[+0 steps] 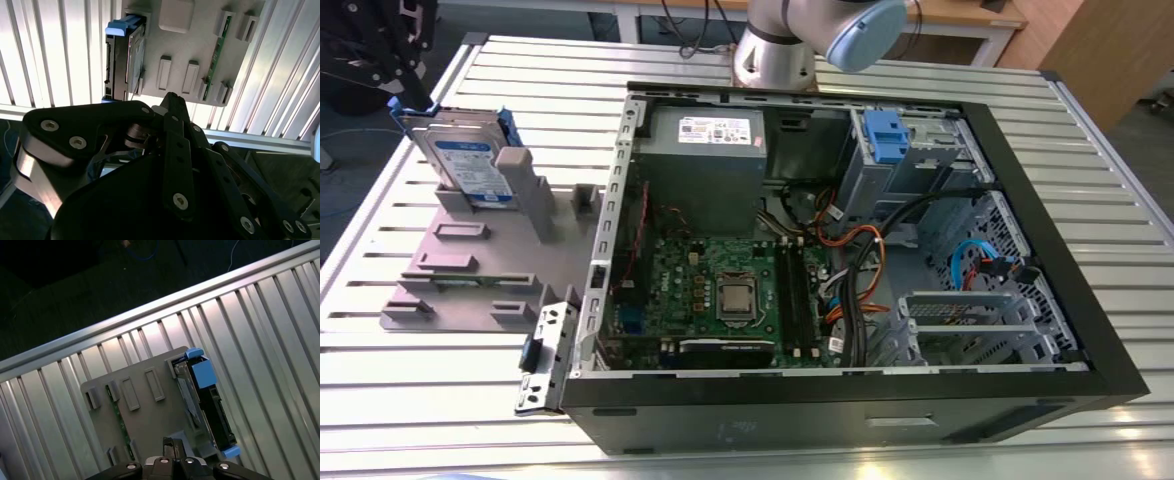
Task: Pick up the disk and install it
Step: 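Pick up the disk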
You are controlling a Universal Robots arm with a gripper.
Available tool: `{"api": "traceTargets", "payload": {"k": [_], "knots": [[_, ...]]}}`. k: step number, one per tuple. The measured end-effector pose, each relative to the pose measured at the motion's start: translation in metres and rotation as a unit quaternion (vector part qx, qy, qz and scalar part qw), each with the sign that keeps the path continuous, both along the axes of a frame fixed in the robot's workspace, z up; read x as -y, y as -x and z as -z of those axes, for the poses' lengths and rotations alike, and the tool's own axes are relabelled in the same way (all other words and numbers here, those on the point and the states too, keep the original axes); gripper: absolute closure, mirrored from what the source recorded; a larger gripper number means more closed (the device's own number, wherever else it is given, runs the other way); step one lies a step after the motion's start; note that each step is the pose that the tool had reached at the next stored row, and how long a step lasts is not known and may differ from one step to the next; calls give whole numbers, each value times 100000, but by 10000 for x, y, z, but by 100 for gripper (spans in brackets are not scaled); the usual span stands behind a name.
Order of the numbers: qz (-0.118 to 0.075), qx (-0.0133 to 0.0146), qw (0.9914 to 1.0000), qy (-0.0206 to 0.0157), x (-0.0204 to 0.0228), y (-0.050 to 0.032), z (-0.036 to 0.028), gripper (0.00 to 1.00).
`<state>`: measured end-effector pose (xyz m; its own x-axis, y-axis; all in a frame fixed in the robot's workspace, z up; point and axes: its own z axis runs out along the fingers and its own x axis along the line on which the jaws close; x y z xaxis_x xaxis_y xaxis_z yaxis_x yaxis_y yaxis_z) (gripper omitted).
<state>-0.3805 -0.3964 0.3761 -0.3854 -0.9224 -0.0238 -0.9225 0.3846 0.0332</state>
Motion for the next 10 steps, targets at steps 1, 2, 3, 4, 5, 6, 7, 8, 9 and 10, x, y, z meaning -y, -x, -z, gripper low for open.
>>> {"api": "traceTargets", "payload": {"k": [1, 2, 3, 4, 5, 6, 7, 8, 9, 10], "knots": [[-90, -2, 100000, 1, 0, 0, 0, 89], [-180, 1, 100000, -1, 0, 0, 0, 89], [-267, -2, 100000, 2, 0, 0, 0, 89], [-356, -3, 99999, 3, 0, 0, 0, 89], [-444, -1, 99999, -1, 0, 0, 0, 89], [-531, -3, 99999, 2, 0, 0, 0, 89], [-614, 0, 99998, 1, 0, 0, 0, 89], [-699, -2, 99998, 2, 0, 0, 0, 89], [-786, -3, 99997, 2, 0, 0, 0, 89], [-869, -1, 99996, 2, 0, 0, 0, 89]]}}
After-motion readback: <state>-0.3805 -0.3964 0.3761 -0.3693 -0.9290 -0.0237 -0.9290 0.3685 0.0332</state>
